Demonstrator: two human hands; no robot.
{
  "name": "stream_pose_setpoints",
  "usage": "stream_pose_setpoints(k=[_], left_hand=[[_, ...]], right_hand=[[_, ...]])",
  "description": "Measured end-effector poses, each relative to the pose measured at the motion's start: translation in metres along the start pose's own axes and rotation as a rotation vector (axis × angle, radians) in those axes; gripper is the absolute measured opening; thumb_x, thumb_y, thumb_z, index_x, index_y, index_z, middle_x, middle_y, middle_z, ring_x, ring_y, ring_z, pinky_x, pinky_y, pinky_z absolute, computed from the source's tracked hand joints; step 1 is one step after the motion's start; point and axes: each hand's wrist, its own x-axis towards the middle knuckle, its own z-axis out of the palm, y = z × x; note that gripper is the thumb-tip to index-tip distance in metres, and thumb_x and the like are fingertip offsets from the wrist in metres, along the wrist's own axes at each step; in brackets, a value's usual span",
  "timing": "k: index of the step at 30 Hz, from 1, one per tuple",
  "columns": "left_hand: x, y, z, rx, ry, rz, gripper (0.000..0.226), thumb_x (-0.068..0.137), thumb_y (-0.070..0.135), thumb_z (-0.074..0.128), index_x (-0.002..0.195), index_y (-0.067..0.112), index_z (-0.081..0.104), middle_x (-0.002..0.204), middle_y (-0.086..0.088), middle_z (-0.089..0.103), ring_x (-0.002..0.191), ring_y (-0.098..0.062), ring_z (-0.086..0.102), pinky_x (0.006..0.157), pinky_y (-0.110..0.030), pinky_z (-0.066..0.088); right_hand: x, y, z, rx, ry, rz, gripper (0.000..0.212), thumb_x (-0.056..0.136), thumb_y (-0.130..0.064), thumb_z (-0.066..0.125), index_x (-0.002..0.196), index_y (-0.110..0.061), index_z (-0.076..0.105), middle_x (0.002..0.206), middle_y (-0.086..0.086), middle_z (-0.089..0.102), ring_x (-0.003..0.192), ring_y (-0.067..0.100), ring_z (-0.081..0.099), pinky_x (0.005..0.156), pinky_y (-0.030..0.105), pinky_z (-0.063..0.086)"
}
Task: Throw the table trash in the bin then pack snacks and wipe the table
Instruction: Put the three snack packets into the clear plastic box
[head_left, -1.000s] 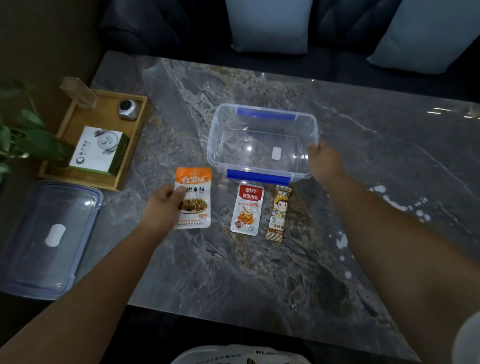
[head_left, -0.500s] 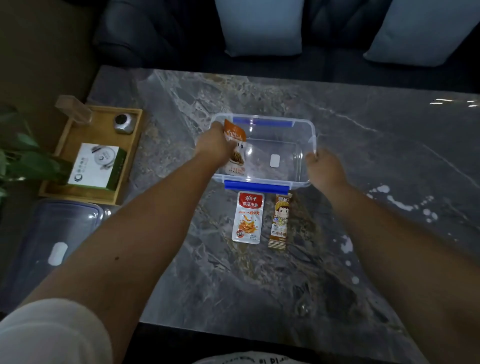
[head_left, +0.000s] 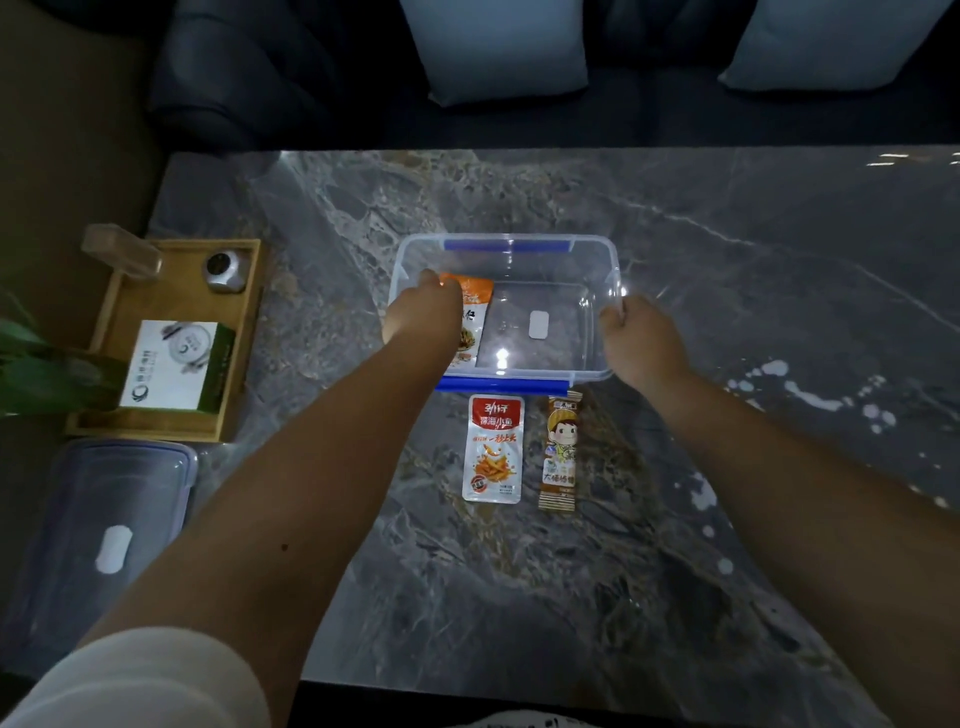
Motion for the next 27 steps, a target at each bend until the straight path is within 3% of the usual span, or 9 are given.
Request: stream_pose_setpoints(k=[3,4,8,14,16,19,22,25,27], left_hand=[[0.003,-0.003,0.003,-0.059,-0.008,0.188,0.018,0.093,0.016,0.052,0.106,0.011,0.064,0.115,-0.013,0.059,0.096,-0.030,0.059,0.071,-0.037,0.045],[0.004,-0.003,0.004,-0.086,-0.063,0.269,0.022,0.096,0.022,0.048,0.101,0.012,0.066,0.109,-0.012,0.063,0.094,-0.029,0.059,0.070,-0.035,0.043],[-0.001,-0.006,0.002,-0.072,-0.285,0.315,0.042,0.102,0.033,0.030,0.115,0.009,0.062,0.111,-0.012,0.063,0.096,-0.027,0.056,0.074,-0.033,0.038],[-0.010,-0.007,0.001,0.022,-0.297,0.263,0.043,0.103,0.037,0.029,0.118,0.011,0.059,0.111,-0.014,0.062,0.099,-0.027,0.058,0.081,-0.035,0.045],[-0.017,-0.011,0.002,-0.081,-0.189,0.246,0.041,0.101,0.036,0.033,0.108,0.009,0.063,0.109,-0.013,0.064,0.096,-0.027,0.058,0.076,-0.035,0.043],[-0.048,-0.017,0.003,-0.373,0.188,0.239,0.030,0.098,0.029,0.045,0.111,0.009,0.064,0.112,-0.012,0.064,0.097,-0.030,0.060,0.076,-0.037,0.045],[-0.106,-0.015,0.017,-0.575,0.393,0.179,0.019,0.095,0.027,0.052,0.100,0.015,0.065,0.090,-0.003,0.066,0.071,-0.021,0.059,0.061,-0.030,0.043],[-0.145,-0.007,0.054,-0.581,0.182,0.017,0.023,0.094,0.040,0.050,0.076,0.024,0.052,0.071,0.005,0.057,0.063,-0.017,0.055,0.055,-0.028,0.035],[-0.153,-0.001,0.077,-0.625,0.047,-0.105,0.026,0.092,0.047,0.050,0.079,0.025,0.051,0.073,0.006,0.056,0.069,-0.020,0.060,0.058,-0.030,0.041]], right_hand=[[0.002,0.001,0.001,-0.012,-0.007,-0.013,0.030,0.099,-0.031,0.034,0.087,-0.011,0.052,0.067,-0.001,0.049,0.058,0.011,0.047,0.049,0.026,0.031],[0.002,0.002,0.001,-0.011,-0.010,-0.014,0.030,0.099,-0.032,0.033,0.087,-0.011,0.052,0.067,-0.001,0.050,0.058,0.011,0.047,0.050,0.026,0.031],[0.001,0.003,0.001,-0.015,-0.025,-0.011,0.030,0.099,-0.033,0.033,0.087,-0.012,0.052,0.067,0.000,0.052,0.058,0.012,0.049,0.049,0.026,0.030],[-0.001,0.002,0.000,-0.002,-0.029,-0.020,0.032,0.099,-0.034,0.033,0.085,-0.013,0.052,0.067,0.002,0.053,0.059,0.017,0.050,0.050,0.027,0.032],[-0.002,0.001,0.000,-0.008,-0.030,-0.020,0.033,0.099,-0.034,0.032,0.083,-0.013,0.052,0.065,0.001,0.051,0.057,0.016,0.048,0.050,0.027,0.031],[-0.002,0.000,0.000,-0.010,-0.031,-0.012,0.034,0.099,-0.034,0.031,0.083,-0.012,0.052,0.064,-0.001,0.049,0.058,0.016,0.048,0.051,0.028,0.032],[-0.003,0.000,0.000,-0.001,-0.020,-0.008,0.036,0.099,-0.033,0.032,0.086,-0.009,0.055,0.066,0.001,0.051,0.062,0.019,0.051,0.052,0.028,0.033],[-0.006,-0.001,-0.001,-0.004,-0.015,0.012,0.038,0.098,-0.034,0.033,0.096,-0.005,0.058,0.081,0.009,0.060,0.074,0.024,0.056,0.062,0.029,0.038],[-0.007,-0.002,-0.001,-0.020,-0.018,0.024,0.037,0.098,-0.034,0.034,0.101,-0.006,0.057,0.087,0.009,0.059,0.078,0.025,0.056,0.066,0.030,0.037]])
